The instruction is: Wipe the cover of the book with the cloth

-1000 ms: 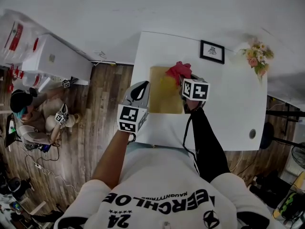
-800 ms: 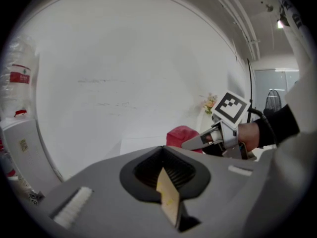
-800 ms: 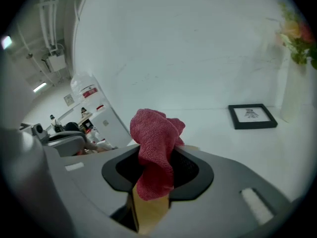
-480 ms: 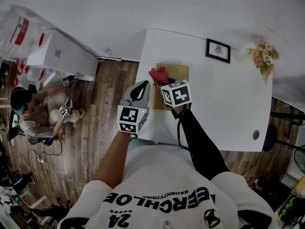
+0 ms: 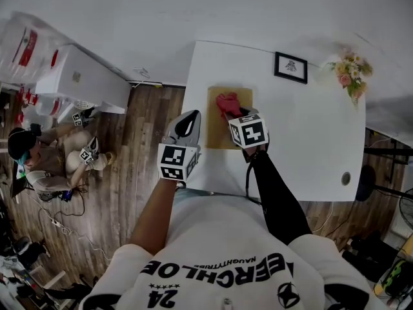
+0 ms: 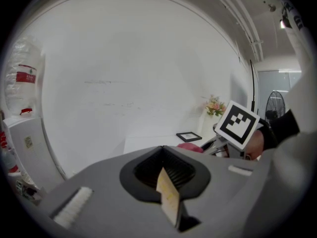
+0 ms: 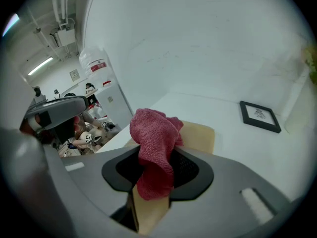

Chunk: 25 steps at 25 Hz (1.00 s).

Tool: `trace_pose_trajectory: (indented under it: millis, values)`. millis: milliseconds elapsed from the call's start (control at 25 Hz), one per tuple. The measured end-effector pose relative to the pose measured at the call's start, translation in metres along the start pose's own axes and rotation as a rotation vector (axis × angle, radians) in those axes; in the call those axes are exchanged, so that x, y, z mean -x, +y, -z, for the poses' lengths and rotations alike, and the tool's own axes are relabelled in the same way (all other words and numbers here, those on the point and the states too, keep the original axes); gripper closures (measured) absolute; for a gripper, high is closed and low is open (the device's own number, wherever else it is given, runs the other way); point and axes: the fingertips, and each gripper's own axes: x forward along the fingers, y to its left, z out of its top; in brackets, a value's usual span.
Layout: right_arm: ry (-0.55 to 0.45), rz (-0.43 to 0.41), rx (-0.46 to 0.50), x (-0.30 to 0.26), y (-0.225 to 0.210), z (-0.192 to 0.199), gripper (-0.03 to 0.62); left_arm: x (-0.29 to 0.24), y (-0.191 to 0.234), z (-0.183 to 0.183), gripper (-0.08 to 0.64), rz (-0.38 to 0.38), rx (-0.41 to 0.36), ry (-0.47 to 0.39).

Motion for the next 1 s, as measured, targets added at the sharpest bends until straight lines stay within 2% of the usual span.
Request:
trace_pose_trajectory:
  millis: [360, 520, 640, 760, 1000]
  values:
    - [-0.011, 0.144, -0.082, 0.032, -0.062, 0.024, 0.456, -0.002, -0.006, -0.002, 0.506, 0.028, 0.018, -0.011]
    - [-0.036, 0.169, -0.111, 0.042, -0.069, 0.023, 0.456, 0.004, -0.004, -0.002, 0.506, 0.019, 0.029, -0.017]
    - [-0.096, 0.133, -0.070, 0.048, -0.045, 0.005, 0.456, 0.009, -0.002, -0.002, 0.506, 0.011, 0.031, -0.023]
    - [-0.108, 0.050, -0.020, 0.041, -0.003, -0.007, 0.455, 0.014, -0.002, -0.002, 0.506, 0.004, 0.037, -0.027]
    - [0.016, -0.078, 0.091, 0.005, 0.064, 0.016, 0.454, 0.022, -0.006, -0.001, 0.506, 0.002, 0.037, -0.030]
